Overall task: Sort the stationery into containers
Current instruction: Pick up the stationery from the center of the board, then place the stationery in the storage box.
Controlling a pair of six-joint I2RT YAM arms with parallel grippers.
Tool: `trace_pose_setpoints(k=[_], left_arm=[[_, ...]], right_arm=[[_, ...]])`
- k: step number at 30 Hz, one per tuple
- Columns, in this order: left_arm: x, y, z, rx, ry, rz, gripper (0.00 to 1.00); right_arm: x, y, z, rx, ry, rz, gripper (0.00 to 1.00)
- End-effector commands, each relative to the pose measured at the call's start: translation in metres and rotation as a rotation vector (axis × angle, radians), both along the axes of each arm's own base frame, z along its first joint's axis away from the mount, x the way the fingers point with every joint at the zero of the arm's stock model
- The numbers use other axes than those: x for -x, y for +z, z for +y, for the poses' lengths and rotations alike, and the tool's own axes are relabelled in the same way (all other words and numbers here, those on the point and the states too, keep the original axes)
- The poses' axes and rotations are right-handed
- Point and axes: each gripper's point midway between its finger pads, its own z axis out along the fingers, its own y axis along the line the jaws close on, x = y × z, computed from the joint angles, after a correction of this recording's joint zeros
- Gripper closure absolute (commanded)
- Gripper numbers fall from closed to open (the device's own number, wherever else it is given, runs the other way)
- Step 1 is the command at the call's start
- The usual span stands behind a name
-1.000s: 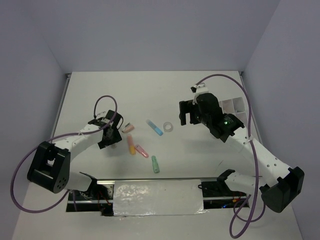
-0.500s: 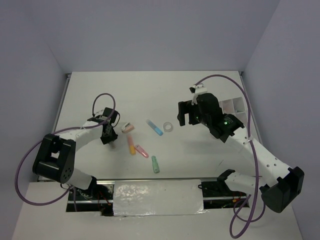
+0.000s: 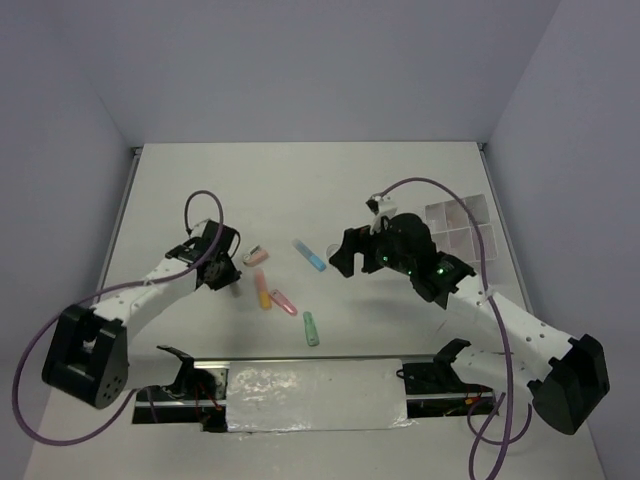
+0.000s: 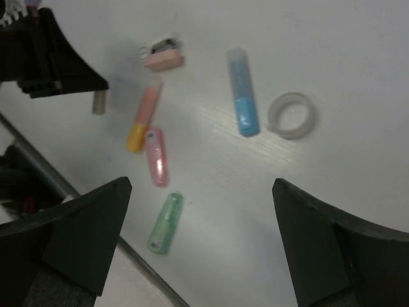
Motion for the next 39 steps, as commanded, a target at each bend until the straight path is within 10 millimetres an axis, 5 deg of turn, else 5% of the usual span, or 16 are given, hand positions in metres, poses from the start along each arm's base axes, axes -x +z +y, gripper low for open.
trace_pose_setpoints(k=[1, 5, 11, 13, 20, 24, 27, 30, 31, 32, 34, 35, 37, 39], left_arm=[[-0.006, 0.044, -0.043, 0.167, -0.021, -0.156, 1.0], [-0.007, 0.124, -0.098, 0.413, -0.066, -0.421, 1.0], [0.008, 0.182, -0.151, 0.682, -0.121, -0.558, 1.0], [0.013, 0.189, -0.16, 0.706, -0.13, -0.571, 1.0], [0.017, 0.204, -0.177, 0.77, -0.148, -0.605, 1.0], [0.016, 0.21, -0.179, 0.748, -0.168, -0.624, 1.0], [0.016, 0.209, -0.183, 0.749, -0.189, -0.62, 1.0], [0.015, 0.205, -0.188, 0.74, -0.207, -0.607, 1.0], [0.014, 0.206, -0.189, 0.739, -0.212, -0.609, 1.0], [0.015, 0.207, -0.19, 0.733, -0.223, -0.612, 0.95], [0.014, 0.206, -0.191, 0.702, -0.256, -0.611, 0.61], [0.011, 0.216, -0.189, 0.686, -0.247, -0.622, 0.23], [0.008, 0.222, -0.181, 0.6, -0.239, -0.593, 0.04], [0.0, 0.226, -0.173, 0.523, -0.222, -0.604, 0.01]], right_arm=[[0.032, 0.028, 0.059, -0.267, 0.192, -0.032, 0.0], [0.039, 0.031, 0.095, -0.327, 0.17, -0.022, 0.01], [0.048, 0.038, 0.11, -0.38, 0.154, -0.084, 0.09], [0.048, 0.041, 0.113, -0.376, 0.147, -0.095, 0.12], [0.042, 0.038, 0.116, -0.315, 0.101, -0.099, 0.52], [0.042, 0.034, 0.118, -0.296, 0.099, -0.091, 0.58], [0.041, 0.037, 0.12, -0.303, 0.101, -0.097, 0.74], [0.044, 0.039, 0.124, -0.316, 0.129, -0.099, 1.0], [0.045, 0.041, 0.126, -0.323, 0.14, -0.108, 1.0], [0.046, 0.04, 0.126, -0.318, 0.149, -0.112, 1.0], [0.045, 0.037, 0.122, -0.29, 0.151, -0.123, 1.0], [0.042, 0.037, 0.117, -0.269, 0.14, -0.147, 1.0], [0.032, 0.03, 0.098, -0.231, 0.093, -0.155, 1.0], [0.013, 0.025, 0.074, -0.21, 0.042, -0.161, 1.0]])
